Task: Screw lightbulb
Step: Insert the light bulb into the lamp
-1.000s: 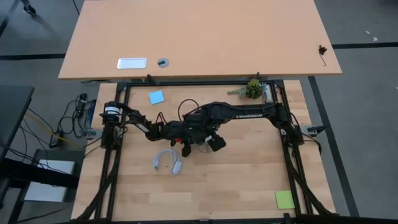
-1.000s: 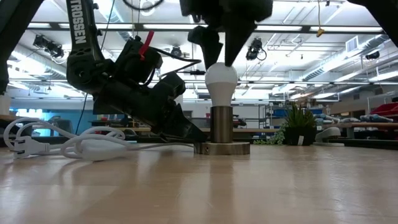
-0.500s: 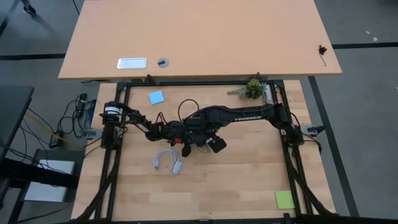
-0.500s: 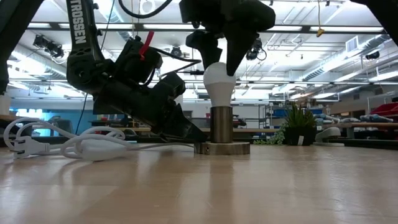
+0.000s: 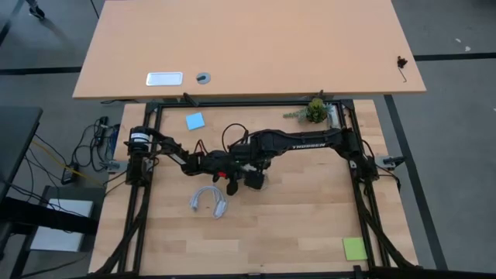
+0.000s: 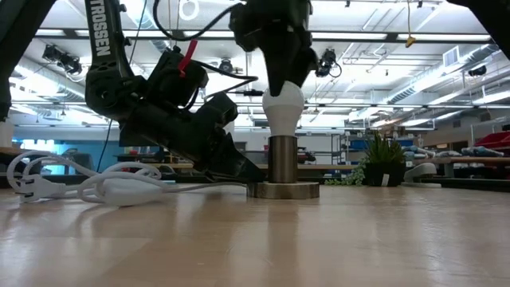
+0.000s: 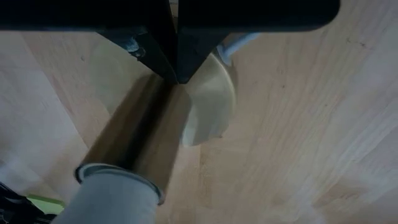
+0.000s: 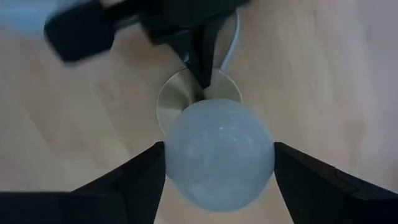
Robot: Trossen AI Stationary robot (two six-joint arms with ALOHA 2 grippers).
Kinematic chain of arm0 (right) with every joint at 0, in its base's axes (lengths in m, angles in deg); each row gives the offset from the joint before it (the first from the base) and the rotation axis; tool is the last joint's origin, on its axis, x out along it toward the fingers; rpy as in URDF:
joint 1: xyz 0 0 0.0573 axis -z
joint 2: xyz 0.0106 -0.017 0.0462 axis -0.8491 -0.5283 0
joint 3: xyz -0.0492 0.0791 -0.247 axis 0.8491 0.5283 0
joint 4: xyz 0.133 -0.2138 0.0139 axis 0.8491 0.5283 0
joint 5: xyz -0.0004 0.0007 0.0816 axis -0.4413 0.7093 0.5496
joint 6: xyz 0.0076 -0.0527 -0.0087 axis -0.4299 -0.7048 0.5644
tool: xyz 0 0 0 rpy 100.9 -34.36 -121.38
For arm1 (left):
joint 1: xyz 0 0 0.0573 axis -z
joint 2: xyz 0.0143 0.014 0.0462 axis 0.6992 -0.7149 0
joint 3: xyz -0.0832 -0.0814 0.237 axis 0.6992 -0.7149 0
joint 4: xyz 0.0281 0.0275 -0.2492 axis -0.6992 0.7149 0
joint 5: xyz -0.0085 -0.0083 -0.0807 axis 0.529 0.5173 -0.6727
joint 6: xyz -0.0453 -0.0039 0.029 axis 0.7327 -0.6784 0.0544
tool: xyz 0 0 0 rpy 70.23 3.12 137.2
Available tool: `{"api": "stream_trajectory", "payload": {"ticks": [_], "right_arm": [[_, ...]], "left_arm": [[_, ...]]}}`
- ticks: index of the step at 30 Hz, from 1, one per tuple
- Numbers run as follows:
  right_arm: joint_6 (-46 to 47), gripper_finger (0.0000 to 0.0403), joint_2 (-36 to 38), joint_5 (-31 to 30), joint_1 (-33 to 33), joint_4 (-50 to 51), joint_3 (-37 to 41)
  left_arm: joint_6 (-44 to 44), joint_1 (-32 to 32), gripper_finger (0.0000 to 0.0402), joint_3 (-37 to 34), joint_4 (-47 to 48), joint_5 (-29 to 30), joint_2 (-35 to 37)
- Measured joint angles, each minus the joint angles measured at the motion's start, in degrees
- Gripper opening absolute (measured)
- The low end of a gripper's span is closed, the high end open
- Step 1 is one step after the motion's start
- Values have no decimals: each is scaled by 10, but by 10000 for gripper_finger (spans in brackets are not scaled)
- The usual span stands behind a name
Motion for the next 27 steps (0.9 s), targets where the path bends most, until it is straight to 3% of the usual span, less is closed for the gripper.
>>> {"api": "stream_trajectory", "payload": {"ticks": [3,9,13,21,27], "right_arm": [[52,290,0,18,0,-3,0],[-8,308,-4,35,0,11,-21],[-92,317,-4,36,0,29,-56],[-375,321,-3,19,-6,36,-72],[-450,325,-3,-10,-15,41,-72]], "left_arm": [[0,0,7,0,0,-1,0],[1,0,8,0,0,-1,0],[1,0,8,0,0,0,0],[1,0,8,0,0,0,0],[1,0,8,0,0,0,0]]}}
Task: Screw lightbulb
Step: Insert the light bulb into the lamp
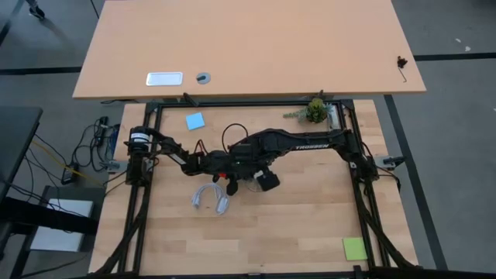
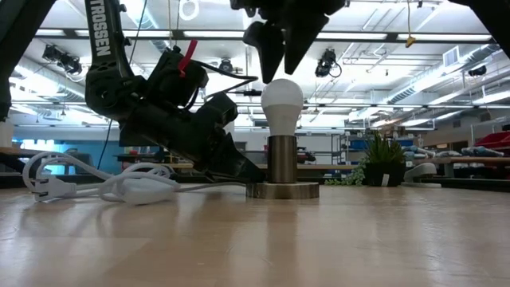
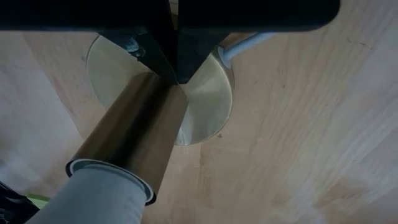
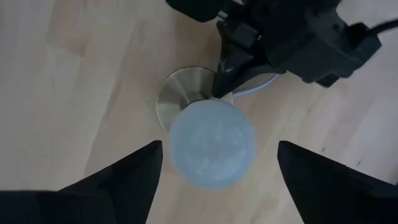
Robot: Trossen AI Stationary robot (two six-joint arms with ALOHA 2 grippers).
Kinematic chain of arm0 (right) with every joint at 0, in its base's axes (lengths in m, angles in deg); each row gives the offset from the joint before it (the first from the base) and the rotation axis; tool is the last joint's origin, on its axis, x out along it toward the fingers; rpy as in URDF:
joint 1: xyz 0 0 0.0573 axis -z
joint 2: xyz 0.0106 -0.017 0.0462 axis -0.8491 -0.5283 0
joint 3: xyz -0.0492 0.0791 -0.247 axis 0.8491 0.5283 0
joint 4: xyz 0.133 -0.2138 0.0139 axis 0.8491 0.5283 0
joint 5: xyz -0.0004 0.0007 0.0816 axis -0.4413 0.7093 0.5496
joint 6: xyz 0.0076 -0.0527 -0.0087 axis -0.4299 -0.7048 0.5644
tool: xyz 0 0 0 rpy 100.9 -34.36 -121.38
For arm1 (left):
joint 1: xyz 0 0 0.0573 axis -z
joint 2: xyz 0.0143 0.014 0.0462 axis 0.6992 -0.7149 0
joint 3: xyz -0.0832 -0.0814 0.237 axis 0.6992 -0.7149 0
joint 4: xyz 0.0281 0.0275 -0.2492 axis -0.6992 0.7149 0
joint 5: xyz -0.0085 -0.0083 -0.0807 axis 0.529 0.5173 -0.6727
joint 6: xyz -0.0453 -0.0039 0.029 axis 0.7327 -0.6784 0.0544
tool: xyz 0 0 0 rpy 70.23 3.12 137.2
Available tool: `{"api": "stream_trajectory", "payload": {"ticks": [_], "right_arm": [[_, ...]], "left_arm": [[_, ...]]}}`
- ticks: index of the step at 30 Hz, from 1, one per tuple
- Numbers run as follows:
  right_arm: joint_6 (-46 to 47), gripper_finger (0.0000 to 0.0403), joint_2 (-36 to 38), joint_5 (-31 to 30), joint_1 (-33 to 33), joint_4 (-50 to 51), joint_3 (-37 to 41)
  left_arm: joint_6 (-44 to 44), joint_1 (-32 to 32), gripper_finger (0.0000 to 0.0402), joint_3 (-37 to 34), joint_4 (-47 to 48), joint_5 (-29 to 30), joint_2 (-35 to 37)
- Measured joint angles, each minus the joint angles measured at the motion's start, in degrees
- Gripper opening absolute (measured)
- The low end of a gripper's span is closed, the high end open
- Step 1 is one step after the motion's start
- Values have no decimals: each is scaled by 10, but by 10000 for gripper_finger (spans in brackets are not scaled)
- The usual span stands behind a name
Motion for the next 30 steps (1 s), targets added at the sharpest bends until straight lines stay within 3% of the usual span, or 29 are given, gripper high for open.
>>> {"api": "stream_trajectory", "payload": {"ticks": [14,21,30], "right_arm": [[-28,317,1,-19,-17,-58,51],[36,300,1,-33,-23,-19,45],[-2,312,2,-45,-16,-25,60]], "left_arm": [[0,0,7,0,0,0,0],[-1,0,8,0,0,0,0],[-1,0,8,0,0,0,0]]}}
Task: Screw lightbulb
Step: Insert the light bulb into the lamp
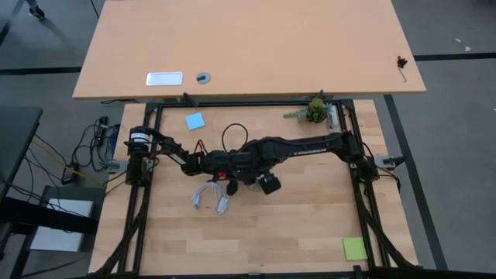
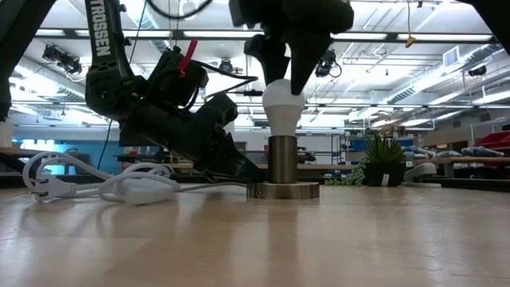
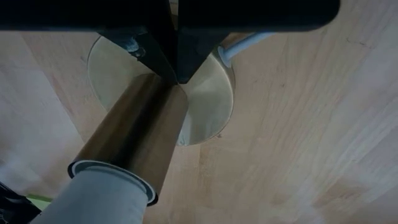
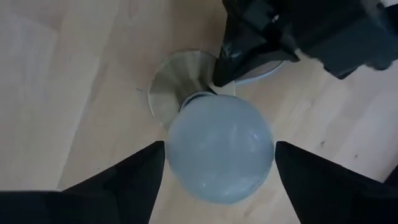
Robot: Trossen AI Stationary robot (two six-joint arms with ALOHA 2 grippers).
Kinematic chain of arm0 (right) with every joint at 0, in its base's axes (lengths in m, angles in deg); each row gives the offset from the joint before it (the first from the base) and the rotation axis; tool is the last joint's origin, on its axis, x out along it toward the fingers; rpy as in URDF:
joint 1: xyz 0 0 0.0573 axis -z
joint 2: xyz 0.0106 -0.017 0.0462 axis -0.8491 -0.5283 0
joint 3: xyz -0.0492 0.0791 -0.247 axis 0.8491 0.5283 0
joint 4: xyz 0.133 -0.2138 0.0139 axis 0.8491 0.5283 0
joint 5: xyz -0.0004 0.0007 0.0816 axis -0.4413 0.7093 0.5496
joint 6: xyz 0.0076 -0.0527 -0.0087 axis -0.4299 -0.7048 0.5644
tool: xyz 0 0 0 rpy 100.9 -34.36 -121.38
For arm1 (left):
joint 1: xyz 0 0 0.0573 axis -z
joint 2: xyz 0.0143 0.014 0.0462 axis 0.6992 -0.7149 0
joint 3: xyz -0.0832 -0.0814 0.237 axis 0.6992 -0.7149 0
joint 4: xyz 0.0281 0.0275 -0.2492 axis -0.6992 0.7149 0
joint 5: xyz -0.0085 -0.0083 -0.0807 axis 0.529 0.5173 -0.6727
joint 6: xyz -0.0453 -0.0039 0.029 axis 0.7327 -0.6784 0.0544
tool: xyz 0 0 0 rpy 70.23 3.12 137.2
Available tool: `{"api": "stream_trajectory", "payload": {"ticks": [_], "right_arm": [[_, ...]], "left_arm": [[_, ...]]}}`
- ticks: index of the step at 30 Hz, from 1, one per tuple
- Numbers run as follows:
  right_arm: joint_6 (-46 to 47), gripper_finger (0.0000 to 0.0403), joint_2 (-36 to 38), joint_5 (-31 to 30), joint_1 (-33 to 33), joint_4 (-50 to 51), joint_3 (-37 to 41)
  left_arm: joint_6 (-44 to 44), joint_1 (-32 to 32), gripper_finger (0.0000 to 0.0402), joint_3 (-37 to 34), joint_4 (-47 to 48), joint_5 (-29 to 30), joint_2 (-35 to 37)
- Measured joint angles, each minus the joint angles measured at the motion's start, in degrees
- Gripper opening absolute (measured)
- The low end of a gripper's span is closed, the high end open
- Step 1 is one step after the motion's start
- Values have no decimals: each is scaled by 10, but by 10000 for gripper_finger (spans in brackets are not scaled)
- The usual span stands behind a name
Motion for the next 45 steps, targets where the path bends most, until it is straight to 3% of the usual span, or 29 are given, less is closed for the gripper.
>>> {"api": "stream_trajectory", "payload": {"ticks": [6,12,17,25,27,37,45], "right_arm": [[-30,314,0,1,5,-10,15],[17,294,0,24,13,-22,15],[144,286,0,43,20,-24,14],[441,288,0,41,21,-25,14],[466,290,0,40,16,-29,14],[359,342,-1,-2,-5,-7,-16],[150,350,0,-3,-3,2,-37]], "left_arm": [[0,0,8,0,0,0,0],[0,0,8,0,0,0,0],[0,0,8,0,0,-1,0],[0,0,8,0,0,6,0],[0,0,8,0,0,15,0],[1,0,8,0,0,15,0],[2,0,8,0,0,15,0]]}}
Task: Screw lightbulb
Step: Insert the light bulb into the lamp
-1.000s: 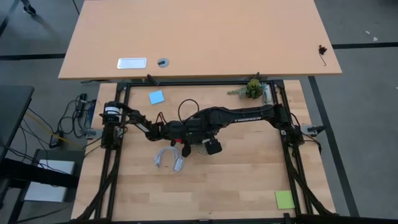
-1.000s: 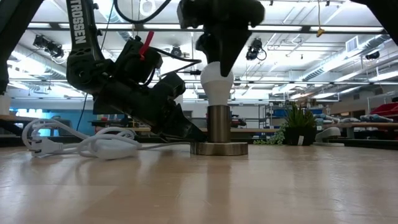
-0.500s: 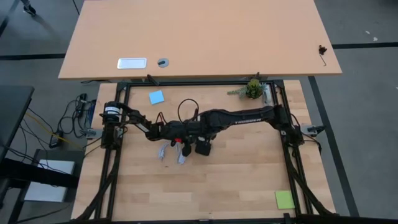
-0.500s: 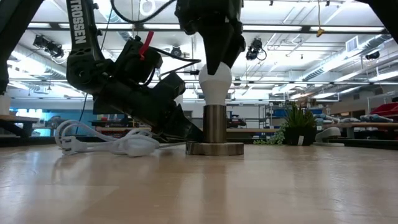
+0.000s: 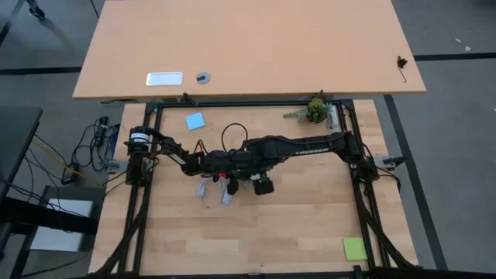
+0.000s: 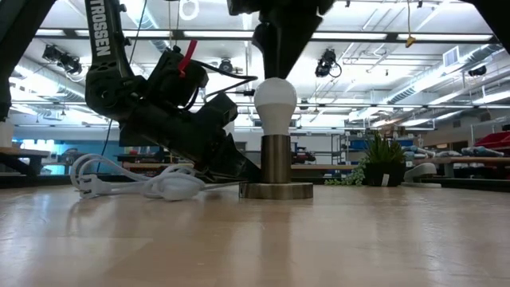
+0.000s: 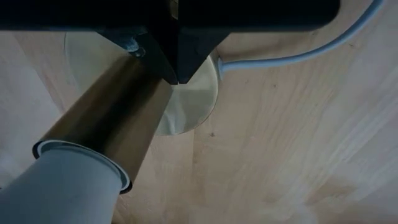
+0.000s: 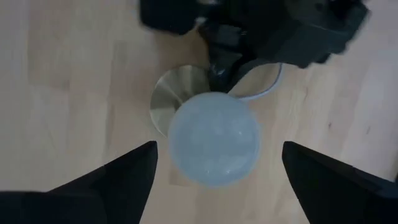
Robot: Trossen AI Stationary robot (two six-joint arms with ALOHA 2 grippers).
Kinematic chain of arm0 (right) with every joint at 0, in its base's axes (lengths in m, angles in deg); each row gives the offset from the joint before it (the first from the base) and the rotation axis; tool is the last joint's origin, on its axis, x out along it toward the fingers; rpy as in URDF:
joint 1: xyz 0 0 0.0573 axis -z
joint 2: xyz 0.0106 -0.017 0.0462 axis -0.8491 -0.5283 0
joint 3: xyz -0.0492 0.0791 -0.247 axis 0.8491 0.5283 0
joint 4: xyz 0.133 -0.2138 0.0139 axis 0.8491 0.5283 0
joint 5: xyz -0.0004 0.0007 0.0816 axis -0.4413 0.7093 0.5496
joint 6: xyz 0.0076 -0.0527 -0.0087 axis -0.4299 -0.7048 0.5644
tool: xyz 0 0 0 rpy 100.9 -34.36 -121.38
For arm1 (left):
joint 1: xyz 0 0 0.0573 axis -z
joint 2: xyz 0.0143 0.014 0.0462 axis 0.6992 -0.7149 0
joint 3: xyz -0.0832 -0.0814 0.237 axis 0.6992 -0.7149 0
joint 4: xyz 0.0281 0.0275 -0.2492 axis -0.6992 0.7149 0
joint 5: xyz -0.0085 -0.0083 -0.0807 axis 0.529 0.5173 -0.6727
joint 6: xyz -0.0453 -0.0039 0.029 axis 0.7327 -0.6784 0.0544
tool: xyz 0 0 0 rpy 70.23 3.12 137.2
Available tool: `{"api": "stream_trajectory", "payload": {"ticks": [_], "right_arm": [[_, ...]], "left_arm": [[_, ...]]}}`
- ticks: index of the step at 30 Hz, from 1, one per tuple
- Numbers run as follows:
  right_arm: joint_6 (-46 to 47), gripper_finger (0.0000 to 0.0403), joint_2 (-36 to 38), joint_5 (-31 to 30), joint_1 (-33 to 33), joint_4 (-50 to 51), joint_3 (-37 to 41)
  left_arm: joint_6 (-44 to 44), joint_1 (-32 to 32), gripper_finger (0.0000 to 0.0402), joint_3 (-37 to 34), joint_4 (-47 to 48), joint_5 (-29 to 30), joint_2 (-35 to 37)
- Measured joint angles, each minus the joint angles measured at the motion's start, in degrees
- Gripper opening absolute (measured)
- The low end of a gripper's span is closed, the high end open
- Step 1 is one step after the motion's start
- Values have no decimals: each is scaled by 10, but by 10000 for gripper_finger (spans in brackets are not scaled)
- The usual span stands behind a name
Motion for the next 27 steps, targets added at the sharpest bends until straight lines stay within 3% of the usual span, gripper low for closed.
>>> {"api": "stream_trajectory", "payload": {"ticks": [4,9,27], "right_arm": [[-75,344,0,5,5,-1,3],[-72,337,0,50,14,-18,3],[-76,280,0,61,16,-24,3]], "left_arm": [[-1,0,8,0,2,0,0],[-13,0,7,0,3,0,0],[-15,0,1,0,7,-13,0]]}}
